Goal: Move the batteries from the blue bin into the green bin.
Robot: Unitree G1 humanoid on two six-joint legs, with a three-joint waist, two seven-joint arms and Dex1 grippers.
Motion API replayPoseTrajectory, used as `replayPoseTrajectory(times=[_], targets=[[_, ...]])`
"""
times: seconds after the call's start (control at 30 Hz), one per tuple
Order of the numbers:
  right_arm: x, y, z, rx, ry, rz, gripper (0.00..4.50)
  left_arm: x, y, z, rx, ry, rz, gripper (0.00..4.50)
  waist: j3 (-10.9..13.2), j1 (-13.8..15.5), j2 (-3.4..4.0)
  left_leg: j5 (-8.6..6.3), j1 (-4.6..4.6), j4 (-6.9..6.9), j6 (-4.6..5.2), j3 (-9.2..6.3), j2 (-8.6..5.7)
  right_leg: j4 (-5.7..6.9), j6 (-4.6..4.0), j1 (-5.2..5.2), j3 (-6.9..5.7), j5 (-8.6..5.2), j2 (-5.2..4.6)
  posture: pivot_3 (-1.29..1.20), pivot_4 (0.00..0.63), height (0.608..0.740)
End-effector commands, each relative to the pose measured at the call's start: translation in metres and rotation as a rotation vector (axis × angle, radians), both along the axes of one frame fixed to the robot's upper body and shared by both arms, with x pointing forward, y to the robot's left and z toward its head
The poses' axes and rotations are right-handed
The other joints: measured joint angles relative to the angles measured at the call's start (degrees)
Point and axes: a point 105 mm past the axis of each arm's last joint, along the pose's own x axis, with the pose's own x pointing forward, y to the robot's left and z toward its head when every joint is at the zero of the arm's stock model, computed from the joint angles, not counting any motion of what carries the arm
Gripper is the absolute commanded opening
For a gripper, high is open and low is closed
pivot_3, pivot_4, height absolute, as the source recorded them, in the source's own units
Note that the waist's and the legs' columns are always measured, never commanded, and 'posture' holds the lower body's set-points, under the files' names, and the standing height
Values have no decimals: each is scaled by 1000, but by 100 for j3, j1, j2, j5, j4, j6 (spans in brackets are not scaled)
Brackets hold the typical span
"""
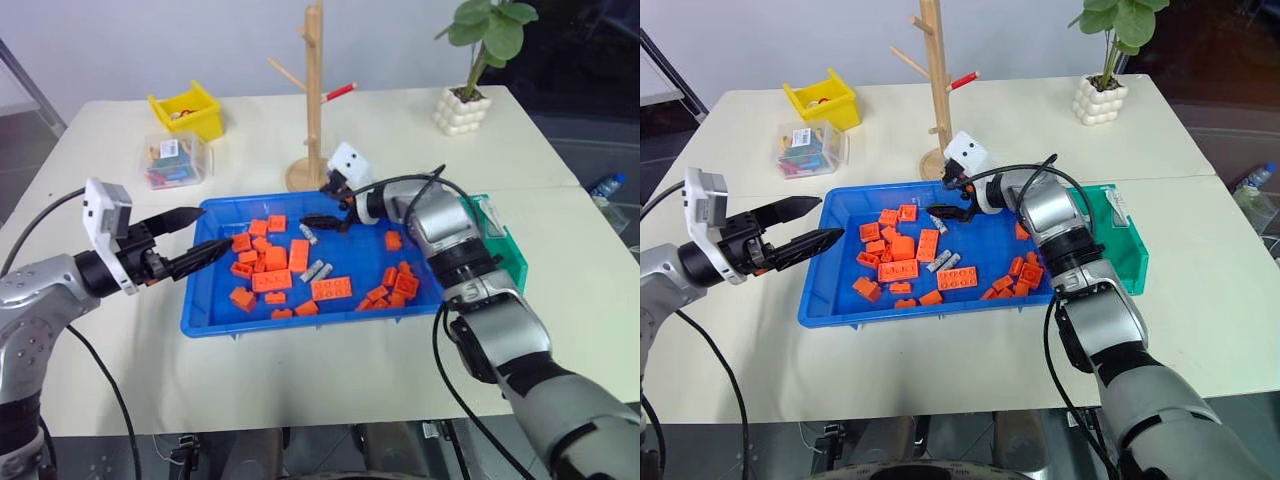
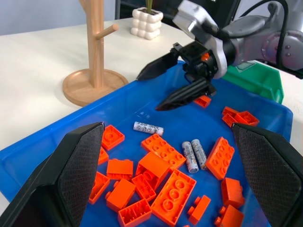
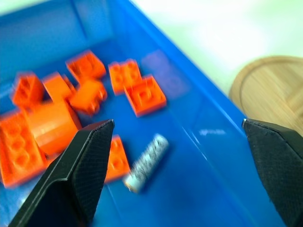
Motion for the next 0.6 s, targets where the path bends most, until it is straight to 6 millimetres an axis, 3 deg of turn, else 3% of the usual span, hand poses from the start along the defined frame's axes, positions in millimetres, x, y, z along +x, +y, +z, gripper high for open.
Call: replayPoseTrajectory(times=[0.03, 0.3, 0.6], targets=[[-6, 0, -9, -77, -42, 56, 4447, -4, -2, 9, 8, -47, -8, 4500, -1, -1, -1, 0, 0, 0, 0, 0, 0, 0, 0, 0, 0, 0, 0, 0, 150, 740], [-13, 6, -28, -132, -35, 102, 4447, -6, -1, 10, 23, -42, -16, 4500, 0, -8, 0, 0, 0, -1, 0, 0, 2, 1, 0, -3, 0, 0, 1, 0, 150, 740], [-1, 19, -34, -104, -19, 49, 4447, -9, 0, 12, 44, -43, -24, 4500, 0, -7, 0, 0, 0, -1, 0, 0, 1, 1, 0, -2, 0, 0, 1, 0, 150, 740]])
